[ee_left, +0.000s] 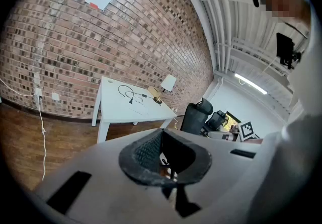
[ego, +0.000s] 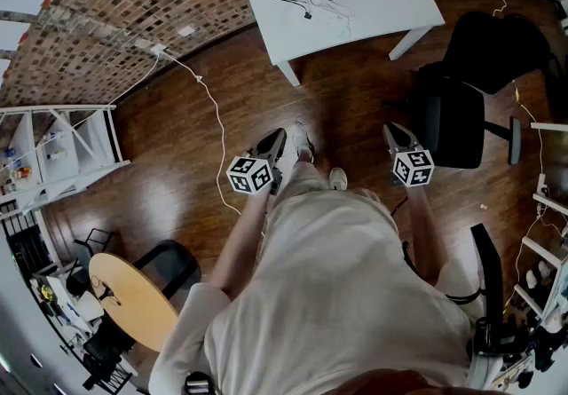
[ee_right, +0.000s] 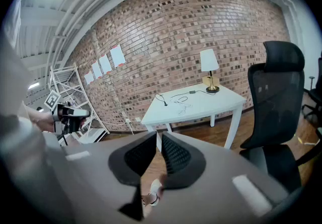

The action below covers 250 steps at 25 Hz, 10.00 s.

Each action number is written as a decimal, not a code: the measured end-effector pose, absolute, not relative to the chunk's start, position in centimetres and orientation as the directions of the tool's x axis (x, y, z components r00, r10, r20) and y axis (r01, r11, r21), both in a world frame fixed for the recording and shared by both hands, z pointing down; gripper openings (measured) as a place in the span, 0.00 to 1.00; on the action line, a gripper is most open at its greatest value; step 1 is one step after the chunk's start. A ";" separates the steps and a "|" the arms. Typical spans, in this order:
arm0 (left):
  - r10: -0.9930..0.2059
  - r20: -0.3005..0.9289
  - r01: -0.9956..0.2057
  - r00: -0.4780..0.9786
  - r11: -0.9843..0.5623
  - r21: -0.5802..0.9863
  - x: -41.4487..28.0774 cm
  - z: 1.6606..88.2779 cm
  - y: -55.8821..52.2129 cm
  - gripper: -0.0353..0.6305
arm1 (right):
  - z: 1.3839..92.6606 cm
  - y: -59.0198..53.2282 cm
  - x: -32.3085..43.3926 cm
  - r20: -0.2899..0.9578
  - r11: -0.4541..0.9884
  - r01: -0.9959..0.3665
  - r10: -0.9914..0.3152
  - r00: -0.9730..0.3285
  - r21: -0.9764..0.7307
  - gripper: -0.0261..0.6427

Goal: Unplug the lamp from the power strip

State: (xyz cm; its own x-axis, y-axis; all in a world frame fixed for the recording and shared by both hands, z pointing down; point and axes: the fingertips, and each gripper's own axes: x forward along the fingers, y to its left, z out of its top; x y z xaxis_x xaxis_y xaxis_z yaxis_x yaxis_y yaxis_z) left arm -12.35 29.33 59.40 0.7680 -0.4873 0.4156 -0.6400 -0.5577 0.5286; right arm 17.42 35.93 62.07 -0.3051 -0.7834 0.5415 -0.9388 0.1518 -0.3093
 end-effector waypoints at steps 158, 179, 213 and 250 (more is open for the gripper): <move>-0.359 0.811 -0.017 0.461 -0.918 -0.397 4.0 84.3 -13.1 0.03 | 83.0 -10.1 4.0 0.936 0.812 -0.574 -0.110 -0.335 -0.110 0.11; -0.379 0.819 0.038 0.432 -0.899 -0.436 4.0 84.2 -13.1 0.03 | 82.9 -10.3 3.9 0.944 0.808 -0.574 -0.071 -0.321 -0.134 0.11; -0.309 0.920 -0.004 0.242 -0.948 -0.317 3.7 85.0 -12.5 0.03 | 79.3 -13.5 14.4 0.896 0.576 -0.786 -0.193 -0.399 -0.226 0.11; -0.789 0.377 -0.717 0.485 -0.111 0.689 -7.9 63.7 -12.6 0.06 | 65.3 -20.1 23.7 0.555 0.398 -0.910 -0.734 -0.392 -0.116 0.44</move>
